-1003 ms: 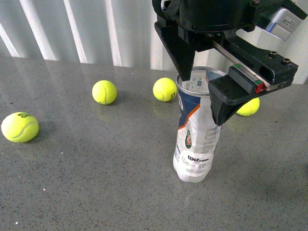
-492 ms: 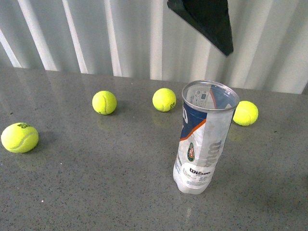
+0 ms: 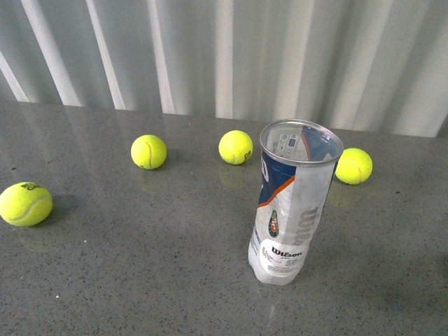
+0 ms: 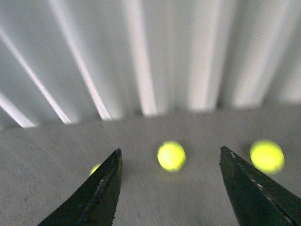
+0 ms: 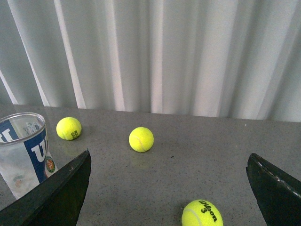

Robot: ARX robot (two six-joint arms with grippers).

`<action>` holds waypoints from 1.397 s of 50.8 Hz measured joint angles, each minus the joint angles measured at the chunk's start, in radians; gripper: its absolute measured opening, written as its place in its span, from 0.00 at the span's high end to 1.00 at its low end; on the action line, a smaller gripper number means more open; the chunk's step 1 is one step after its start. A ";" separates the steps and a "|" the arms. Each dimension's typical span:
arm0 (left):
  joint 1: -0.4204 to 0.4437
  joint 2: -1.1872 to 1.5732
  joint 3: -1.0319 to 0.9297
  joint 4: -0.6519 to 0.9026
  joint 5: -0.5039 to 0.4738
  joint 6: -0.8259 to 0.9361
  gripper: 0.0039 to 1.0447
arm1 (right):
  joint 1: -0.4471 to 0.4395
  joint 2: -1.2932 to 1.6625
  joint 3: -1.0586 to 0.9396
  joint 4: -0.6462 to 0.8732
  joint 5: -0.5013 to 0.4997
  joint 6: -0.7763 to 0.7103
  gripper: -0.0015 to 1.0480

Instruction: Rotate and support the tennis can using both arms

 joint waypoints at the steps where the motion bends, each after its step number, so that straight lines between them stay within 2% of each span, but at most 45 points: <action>1: 0.016 -0.035 -0.065 0.102 -0.008 0.002 0.42 | 0.000 0.000 0.000 0.000 -0.001 0.000 0.07; 3: 0.049 -0.102 -0.171 0.240 -0.004 0.005 0.49 | 0.000 0.000 0.000 0.000 0.000 0.000 0.07; 7: 0.108 -0.209 -0.331 0.375 0.027 0.008 0.61 | 0.000 0.000 0.000 0.000 -0.002 0.000 0.07; 11: 0.181 -0.301 -0.497 0.431 0.067 0.008 0.76 | 0.000 0.000 0.000 0.000 -0.006 0.000 0.07; 15: 0.235 -0.371 -0.646 0.452 0.149 0.010 0.95 | 0.000 0.000 0.000 0.000 -0.005 0.000 0.07; 16: 0.243 -0.385 -0.667 0.456 0.163 0.009 0.97 | 0.000 0.000 0.000 0.000 -0.005 0.000 0.07; 23: 0.328 -0.520 -0.804 0.476 0.248 0.014 0.97 | 0.000 0.000 0.000 0.000 -0.002 0.000 0.07; 32: 0.403 -0.629 -0.908 0.467 0.310 0.014 0.97 | 0.000 0.000 0.000 0.000 -0.005 0.000 0.07; 55: 0.502 -0.858 -1.031 0.360 0.409 0.014 0.97 | 0.000 0.000 0.000 0.000 -0.005 0.000 0.07; 59: 0.574 -0.917 -1.049 0.320 0.499 0.014 0.97 | 0.000 0.000 0.000 0.000 -0.005 0.000 0.07; 67: 0.600 -1.001 -1.070 0.258 0.503 0.014 0.97 | 0.000 0.000 0.000 0.000 -0.005 0.000 0.07; 71: 0.600 -1.015 -1.089 0.279 0.504 0.015 0.97 | 0.000 0.000 0.000 0.000 -0.005 0.000 0.07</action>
